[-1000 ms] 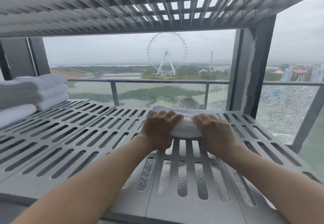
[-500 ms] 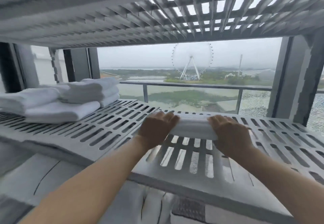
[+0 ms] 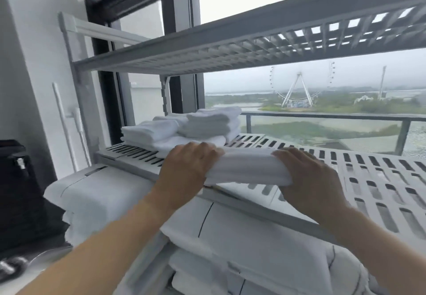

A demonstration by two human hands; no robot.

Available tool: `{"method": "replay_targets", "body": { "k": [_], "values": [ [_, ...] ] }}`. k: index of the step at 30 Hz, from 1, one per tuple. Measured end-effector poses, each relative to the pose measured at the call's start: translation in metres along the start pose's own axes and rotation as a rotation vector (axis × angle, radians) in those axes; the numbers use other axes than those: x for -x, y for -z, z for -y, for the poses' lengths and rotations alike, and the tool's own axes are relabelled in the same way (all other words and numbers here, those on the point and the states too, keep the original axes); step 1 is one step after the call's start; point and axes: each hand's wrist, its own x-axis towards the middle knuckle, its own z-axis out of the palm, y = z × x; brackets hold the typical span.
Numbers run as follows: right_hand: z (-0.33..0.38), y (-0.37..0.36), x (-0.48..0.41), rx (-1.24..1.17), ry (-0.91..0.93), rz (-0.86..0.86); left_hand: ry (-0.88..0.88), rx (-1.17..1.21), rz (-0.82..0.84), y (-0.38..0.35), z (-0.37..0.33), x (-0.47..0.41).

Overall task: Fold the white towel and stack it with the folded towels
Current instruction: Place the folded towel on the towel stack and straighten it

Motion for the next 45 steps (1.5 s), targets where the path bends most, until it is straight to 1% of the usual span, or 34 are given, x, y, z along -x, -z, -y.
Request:
{"method": "replay_targets", "body": {
  "k": [5,11,15,24,26,27,30,32,35,37,39,42,43,45],
  "values": [
    [0.036,-0.024,-0.028,0.003,0.063,-0.006,-0.028,-0.045,-0.052,-0.009,0.051,0.023],
    [0.05,-0.08,-0.073,-0.017,0.067,-0.044,-0.022,-0.051,-0.095,-0.052,0.109,0.019],
    [0.047,-0.124,-0.117,-0.017,0.099,-0.126,-0.069,-0.103,-0.134,-0.086,0.159,-0.006],
    [0.027,-0.225,-0.21,0.004,0.066,-0.211,-0.172,-0.126,-0.207,-0.178,0.258,-0.085],
    [0.028,-0.25,-0.214,0.027,0.059,-0.185,-0.173,-0.118,-0.185,-0.208,0.275,-0.086],
    [0.029,-0.264,-0.211,0.032,0.052,-0.145,-0.183,-0.108,-0.151,-0.226,0.282,-0.079],
    [0.038,-0.302,-0.183,0.083,0.074,0.018,-0.292,-0.023,0.054,-0.276,0.293,-0.038],
    [0.041,-0.316,-0.165,0.132,0.13,0.115,-0.303,0.067,0.156,-0.298,0.294,-0.013],
    [0.044,-0.318,-0.165,0.147,0.132,0.142,-0.228,0.172,0.123,-0.31,0.299,-0.012],
    [0.047,-0.315,-0.176,0.16,0.13,0.121,-0.253,0.12,0.035,-0.31,0.305,-0.024],
    [0.045,-0.313,-0.191,0.168,0.116,0.055,-0.265,0.049,-0.06,-0.308,0.316,-0.038],
    [0.047,-0.313,-0.204,0.177,0.114,-0.02,-0.184,0.052,-0.158,-0.308,0.331,-0.049],
    [0.049,-0.315,-0.202,0.196,0.124,-0.017,-0.179,0.062,-0.155,-0.312,0.332,-0.045],
    [0.055,-0.324,-0.191,0.243,0.164,0.047,-0.23,0.077,-0.057,-0.323,0.328,-0.028]
  ]
}}
